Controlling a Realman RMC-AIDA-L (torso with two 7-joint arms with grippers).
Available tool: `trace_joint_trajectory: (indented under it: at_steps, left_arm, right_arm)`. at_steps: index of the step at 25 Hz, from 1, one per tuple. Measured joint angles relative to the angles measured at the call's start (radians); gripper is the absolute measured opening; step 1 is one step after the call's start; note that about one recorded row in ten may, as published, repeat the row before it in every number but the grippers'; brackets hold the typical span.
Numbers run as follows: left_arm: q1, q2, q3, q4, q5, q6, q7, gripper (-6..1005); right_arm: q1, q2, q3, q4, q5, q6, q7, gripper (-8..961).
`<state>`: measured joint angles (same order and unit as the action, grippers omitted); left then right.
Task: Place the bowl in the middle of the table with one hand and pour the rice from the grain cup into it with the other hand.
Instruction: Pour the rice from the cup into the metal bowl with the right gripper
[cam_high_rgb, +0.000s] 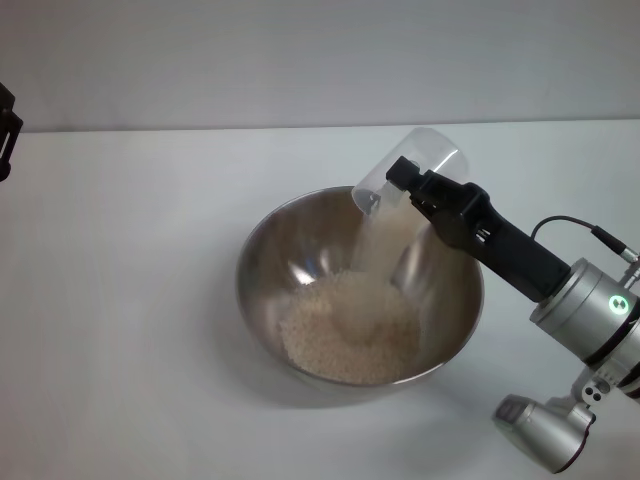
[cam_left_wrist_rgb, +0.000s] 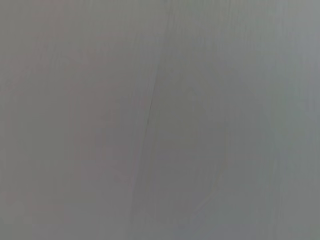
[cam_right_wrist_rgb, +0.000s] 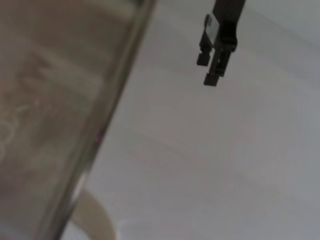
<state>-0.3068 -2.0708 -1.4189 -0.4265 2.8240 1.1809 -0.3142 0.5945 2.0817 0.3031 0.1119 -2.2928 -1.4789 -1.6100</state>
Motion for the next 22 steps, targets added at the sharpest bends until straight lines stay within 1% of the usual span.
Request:
trace_joint_trajectory:
  at_steps: [13, 22]
  left_arm:
    - [-0.005, -0.002, 0.000, 0.001, 0.001, -0.004, 0.000, 811]
    - [-0.002, -0.002, 0.005, 0.000, 0.000, -0.002, 0.000, 813]
  right_arm:
    - [0.014, 0.000, 0.001, -0.006, -0.010, -0.018, -0.137, 13]
    - [0.011, 0.000, 0.001, -0.003, -0.022, -0.020, -0.154, 13]
